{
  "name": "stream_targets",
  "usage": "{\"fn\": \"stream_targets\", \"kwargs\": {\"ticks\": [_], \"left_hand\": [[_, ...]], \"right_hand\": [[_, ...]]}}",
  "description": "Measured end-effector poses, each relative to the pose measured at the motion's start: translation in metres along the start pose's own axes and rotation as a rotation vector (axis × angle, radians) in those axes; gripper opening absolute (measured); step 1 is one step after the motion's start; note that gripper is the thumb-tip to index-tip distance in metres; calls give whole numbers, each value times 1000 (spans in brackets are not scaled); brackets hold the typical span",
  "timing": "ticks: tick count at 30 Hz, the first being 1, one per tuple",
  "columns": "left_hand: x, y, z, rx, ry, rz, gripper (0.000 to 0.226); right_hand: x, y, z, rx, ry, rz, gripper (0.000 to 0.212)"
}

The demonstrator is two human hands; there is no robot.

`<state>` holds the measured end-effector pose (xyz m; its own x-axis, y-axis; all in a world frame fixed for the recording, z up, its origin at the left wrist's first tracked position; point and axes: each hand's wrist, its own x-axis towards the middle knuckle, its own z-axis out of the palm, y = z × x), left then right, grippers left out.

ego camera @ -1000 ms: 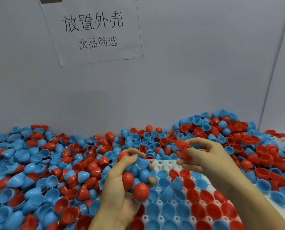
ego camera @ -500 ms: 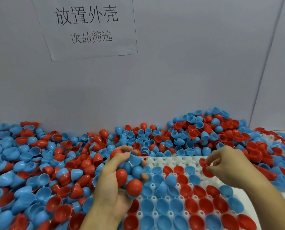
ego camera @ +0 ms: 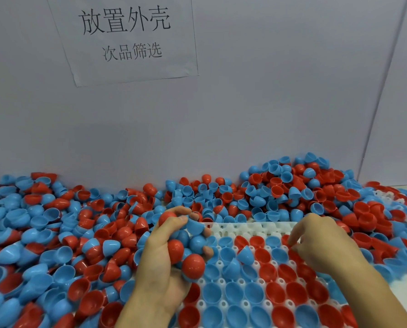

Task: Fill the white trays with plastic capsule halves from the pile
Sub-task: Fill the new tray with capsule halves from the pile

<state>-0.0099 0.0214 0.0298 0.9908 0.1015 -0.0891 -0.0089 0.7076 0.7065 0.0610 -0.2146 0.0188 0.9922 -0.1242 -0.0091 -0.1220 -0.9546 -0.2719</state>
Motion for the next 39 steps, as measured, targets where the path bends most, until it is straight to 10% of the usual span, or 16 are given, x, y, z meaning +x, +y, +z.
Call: {"fn": "stream_targets", "kwargs": {"ticks": [16, 26, 39], "left_hand": [[1, 0, -2, 13, 2, -2, 7], [3, -4, 0, 188, 5, 12, 9], [6, -8, 0, 417, 84, 21, 11]], "right_hand": [[-31, -58, -5, 131, -227, -510, 33], [-33, -57, -29, 713, 101, -522, 21], [-51, -80, -24, 806, -288, -590, 32]]}}
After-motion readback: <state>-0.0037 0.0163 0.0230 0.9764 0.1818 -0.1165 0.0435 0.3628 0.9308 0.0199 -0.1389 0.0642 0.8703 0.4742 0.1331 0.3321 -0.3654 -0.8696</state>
